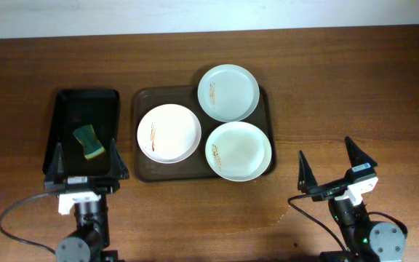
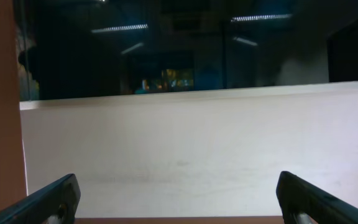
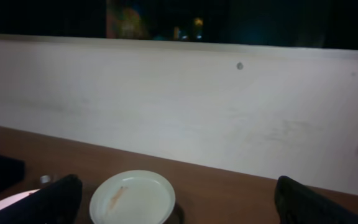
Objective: Clean dirty plates on tray and stack at the side
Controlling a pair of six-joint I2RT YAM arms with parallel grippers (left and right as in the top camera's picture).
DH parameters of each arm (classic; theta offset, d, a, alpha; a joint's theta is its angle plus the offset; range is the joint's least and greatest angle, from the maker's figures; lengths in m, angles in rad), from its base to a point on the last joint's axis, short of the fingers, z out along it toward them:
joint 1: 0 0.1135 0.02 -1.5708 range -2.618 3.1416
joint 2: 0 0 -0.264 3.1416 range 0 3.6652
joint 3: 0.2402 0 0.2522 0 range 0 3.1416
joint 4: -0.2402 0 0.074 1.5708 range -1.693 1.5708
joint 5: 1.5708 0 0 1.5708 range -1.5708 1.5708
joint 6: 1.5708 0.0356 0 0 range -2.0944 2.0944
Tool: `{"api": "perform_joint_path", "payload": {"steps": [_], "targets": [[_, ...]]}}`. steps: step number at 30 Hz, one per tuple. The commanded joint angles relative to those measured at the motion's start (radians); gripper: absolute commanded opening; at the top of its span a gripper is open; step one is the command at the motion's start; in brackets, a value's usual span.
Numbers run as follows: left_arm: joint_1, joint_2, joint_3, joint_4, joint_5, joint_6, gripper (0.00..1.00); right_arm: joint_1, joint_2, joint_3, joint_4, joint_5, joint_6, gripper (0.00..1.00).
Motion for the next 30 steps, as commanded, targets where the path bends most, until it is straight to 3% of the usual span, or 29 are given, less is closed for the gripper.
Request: {"api": "perform_joint_path", "payload": {"steps": [1,4,7,9,10,17,21,25,29,30], "targets": [[0.005,0.173,0.150,-0.003,0.034,0.008,0.99,0.005,0.132,0.123,0.006,-0.077,-0.003,0.98],[0.005,0.365,0.317,-0.096,0.145,0.008,0.99,0.005,0.291,0.222,-0.002,-0.125,-0.003,0.98],[0.005,0.543,0.549,-0.323,0.272,0.008,0.99,0.006,0.471,0.351,-0.029,-0.176,-0.003,0.98],[0.005,0.653,0.735,-0.544,0.321,0.008,0.99,0.008,0.612,0.474,-0.085,-0.221,-0.003,0.98],[0.005,0.766,0.969,-0.838,0.330,0.008,0.99,0.035,0.758,0.621,-0.189,-0.233,-0.003,0.98],[0.005,1.018,1.477,-1.421,0.330,0.041,0.99,0.204,1.234,1.116,-0.561,-0.229,-0.003,0.98],[0.005,1.164,1.630,-1.679,0.330,0.084,0.99,0.278,1.453,1.365,-0.718,-0.230,-0.003,0.98],[0.005,1.238,1.629,-1.783,0.318,0.084,0.99,0.308,1.525,1.384,-0.682,-0.241,-0.003,0.98],[0.005,1.249,1.629,-1.783,0.319,0.084,0.99,0.334,1.595,1.384,-0.663,-0.307,0.043,0.99],[0.005,1.249,1.629,-1.779,0.319,0.084,0.99,0.353,1.623,1.384,-0.664,-0.300,0.078,0.92]]}}
